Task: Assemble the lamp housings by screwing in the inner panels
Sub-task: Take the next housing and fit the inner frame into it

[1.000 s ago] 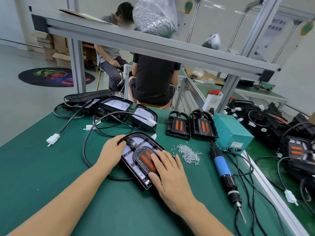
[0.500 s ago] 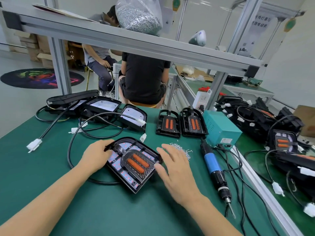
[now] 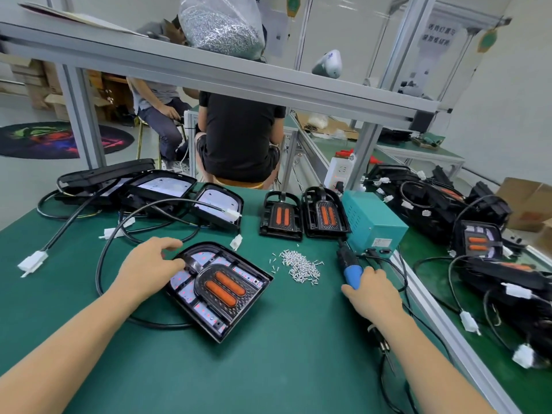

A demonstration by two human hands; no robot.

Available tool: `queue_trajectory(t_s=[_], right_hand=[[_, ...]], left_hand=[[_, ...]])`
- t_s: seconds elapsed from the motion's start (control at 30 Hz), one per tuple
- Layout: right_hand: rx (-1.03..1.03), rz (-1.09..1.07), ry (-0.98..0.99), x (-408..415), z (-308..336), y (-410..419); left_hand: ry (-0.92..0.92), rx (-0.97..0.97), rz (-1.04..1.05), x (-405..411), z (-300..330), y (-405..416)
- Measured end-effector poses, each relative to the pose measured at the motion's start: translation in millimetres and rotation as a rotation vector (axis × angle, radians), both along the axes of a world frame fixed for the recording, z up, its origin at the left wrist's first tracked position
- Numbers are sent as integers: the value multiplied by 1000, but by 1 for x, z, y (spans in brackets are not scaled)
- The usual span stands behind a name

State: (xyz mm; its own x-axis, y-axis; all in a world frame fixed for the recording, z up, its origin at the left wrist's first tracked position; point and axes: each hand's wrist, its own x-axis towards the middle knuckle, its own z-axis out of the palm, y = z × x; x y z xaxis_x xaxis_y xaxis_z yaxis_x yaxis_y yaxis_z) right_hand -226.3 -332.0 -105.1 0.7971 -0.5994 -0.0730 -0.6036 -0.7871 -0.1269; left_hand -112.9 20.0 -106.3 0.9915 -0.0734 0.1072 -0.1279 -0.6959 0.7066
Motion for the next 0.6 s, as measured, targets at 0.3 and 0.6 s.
queue_trajectory(t_s=[0.3,0.6], right_hand=[[172,-87,-68,12,-5,-2],[46,-23,-108,12,-18,5]], left_hand=[[-184,7,-292,3,41,-71],[-35,492,-644,29,40,-156]])
